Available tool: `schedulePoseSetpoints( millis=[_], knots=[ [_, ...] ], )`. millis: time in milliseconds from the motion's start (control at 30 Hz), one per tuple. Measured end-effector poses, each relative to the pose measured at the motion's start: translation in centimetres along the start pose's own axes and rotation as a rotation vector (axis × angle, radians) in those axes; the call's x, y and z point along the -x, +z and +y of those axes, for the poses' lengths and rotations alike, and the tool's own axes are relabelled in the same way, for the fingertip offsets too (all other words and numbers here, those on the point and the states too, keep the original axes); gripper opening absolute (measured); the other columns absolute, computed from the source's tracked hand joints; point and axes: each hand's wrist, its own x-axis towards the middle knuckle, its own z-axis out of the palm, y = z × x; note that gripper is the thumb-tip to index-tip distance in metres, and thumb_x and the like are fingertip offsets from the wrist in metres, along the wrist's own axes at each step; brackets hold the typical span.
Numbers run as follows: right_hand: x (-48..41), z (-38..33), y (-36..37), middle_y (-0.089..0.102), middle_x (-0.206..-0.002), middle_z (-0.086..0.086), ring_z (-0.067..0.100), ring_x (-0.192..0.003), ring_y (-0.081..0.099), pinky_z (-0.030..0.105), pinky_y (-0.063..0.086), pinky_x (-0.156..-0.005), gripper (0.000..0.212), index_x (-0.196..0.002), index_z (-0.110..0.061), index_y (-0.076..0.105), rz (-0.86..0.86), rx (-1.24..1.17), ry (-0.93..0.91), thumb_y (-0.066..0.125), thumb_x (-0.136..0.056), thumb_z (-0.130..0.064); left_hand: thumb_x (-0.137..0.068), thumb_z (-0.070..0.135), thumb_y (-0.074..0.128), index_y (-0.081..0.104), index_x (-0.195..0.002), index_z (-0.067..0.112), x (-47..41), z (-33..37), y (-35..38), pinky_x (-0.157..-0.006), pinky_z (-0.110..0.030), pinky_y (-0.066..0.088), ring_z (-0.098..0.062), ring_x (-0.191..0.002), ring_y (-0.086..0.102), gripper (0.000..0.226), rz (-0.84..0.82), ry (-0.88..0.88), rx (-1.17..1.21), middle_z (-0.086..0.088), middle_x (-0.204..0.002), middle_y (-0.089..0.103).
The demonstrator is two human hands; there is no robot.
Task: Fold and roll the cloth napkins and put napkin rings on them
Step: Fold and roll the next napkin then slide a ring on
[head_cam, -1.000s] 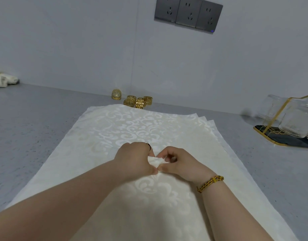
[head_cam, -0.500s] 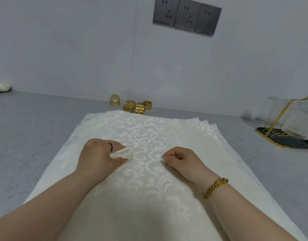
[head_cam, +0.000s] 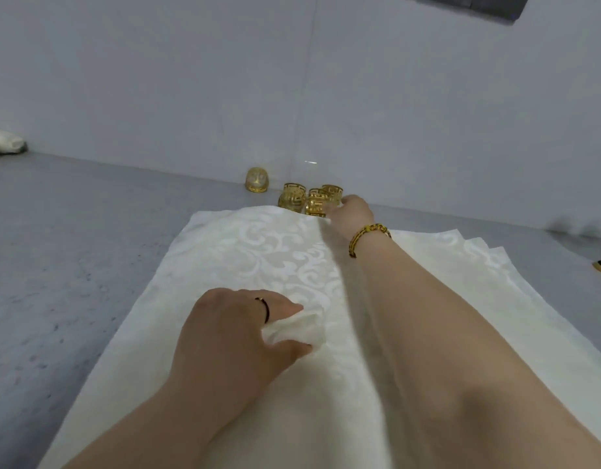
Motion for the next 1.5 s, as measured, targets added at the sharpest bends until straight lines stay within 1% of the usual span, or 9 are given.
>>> schedulePoseSetpoints(
  millis=[167,300,533,633,933,1033,1133,1300,1500],
  knots=[
    [-3.2,-0.5,2.4,0.055,-0.098,0.011,0.034,-0.120,0.043,0.039,0.035,-0.102,0.028,-0.096,-0.013,0.055,-0.050,-0.057,0.140,0.042,-0.092,-0.037,-0.052,0.075,0.039,0.061,-0.100,0.050,0.4,-0.2,0.1,-0.080,0.003,0.026,0.023,-0.083,0.033,0.058,-0.102,-0.095,0.065,0.043,-0.069,0.033],
    [-2.8,-1.4,2.4,0.037,-0.068,-0.003,0.020,-0.091,0.042,0.021,0.037,-0.067,0.033,-0.062,-0.021,0.036,-0.047,-0.145,0.122,0.043,-0.094,-0.025,-0.040,0.076,0.026,0.062,-0.097,0.051,0.3,-0.2,0.0,-0.077,0.004,0.026,0.023,-0.077,0.030,0.072,-0.122,-0.112,0.032,0.041,-0.064,0.035],
    [2.2,-2.1,-0.3,0.061,-0.095,0.014,0.027,-0.092,0.054,0.032,0.043,-0.090,0.027,-0.077,-0.005,0.061,0.046,-0.307,0.008,0.041,-0.093,-0.017,-0.046,0.067,0.039,0.065,-0.098,0.043,0.4,0.2,-0.3,-0.078,-0.001,0.028,0.002,-0.100,0.050,0.062,-0.129,-0.083,0.069,0.035,-0.082,0.053],
    [7.2,-2.0,-2.7,0.043,-0.062,-0.002,0.012,-0.056,0.038,0.016,0.033,-0.049,0.038,-0.057,-0.017,0.041,-0.054,-0.322,-0.131,0.043,-0.094,-0.013,-0.049,0.058,0.051,0.069,-0.099,0.038,0.3,0.3,-0.4,-0.073,0.002,0.028,-0.003,-0.101,0.056,0.056,-0.093,-0.072,0.115,0.022,-0.101,0.066],
    [19.2,1.6,-8.3,0.054,-0.098,0.000,0.013,-0.085,0.049,0.020,0.038,-0.068,0.012,-0.087,-0.019,0.053,-0.342,0.119,-0.227,0.062,-0.082,-0.013,-0.062,0.028,0.083,0.071,-0.099,0.025,0.8,1.3,-1.3,-0.074,0.009,0.031,0.010,-0.088,0.053,0.040,-0.143,-0.149,0.405,0.034,-0.085,0.053],
    [20.7,2.6,-7.4,0.048,-0.118,-0.003,0.017,-0.108,0.050,0.021,0.036,-0.085,0.052,-0.130,-0.024,0.036,-0.372,0.224,-0.184,0.060,-0.085,-0.023,-0.061,0.025,0.082,0.071,-0.095,0.026,1.1,1.3,-1.5,-0.077,-0.002,0.037,0.011,-0.090,0.055,0.035,-0.136,-0.179,0.484,0.027,-0.092,0.061],
    [21.4,2.7,-6.6,0.047,-0.131,-0.001,0.019,-0.120,0.043,0.024,0.034,-0.095,0.054,-0.135,-0.023,0.035,-0.270,0.236,-0.240,0.058,-0.086,-0.026,-0.062,0.023,0.081,0.068,-0.084,0.033,1.3,1.8,-1.7,-0.074,-0.004,0.039,0.011,-0.088,0.056,0.028,-0.123,-0.211,0.535,0.025,-0.091,0.063],
    [22.1,2.4,-6.2,0.053,-0.090,-0.020,0.000,-0.073,0.052,0.007,0.041,-0.063,0.031,-0.097,-0.031,0.052,-0.106,-0.314,-0.172,0.071,-0.076,-0.018,-0.065,0.019,0.081,0.059,-0.073,0.040,1.1,2.1,-2.0,-0.065,0.006,0.035,0.018,-0.077,0.052,0.031,-0.010,-0.256,0.561,0.028,-0.085,0.057],
    [23.3,1.4,-4.4,0.060,-0.101,-0.004,0.014,-0.078,0.060,0.030,0.051,-0.081,0.039,-0.089,-0.030,0.048,-0.135,-0.791,-0.155,0.072,-0.072,-0.005,-0.067,0.017,0.079,0.059,-0.072,0.038,1.1,2.8,-1.7,-0.069,-0.003,0.042,0.010,-0.076,0.057,0.029,0.126,-0.300,0.617,0.025,-0.077,0.061]
  ],
)
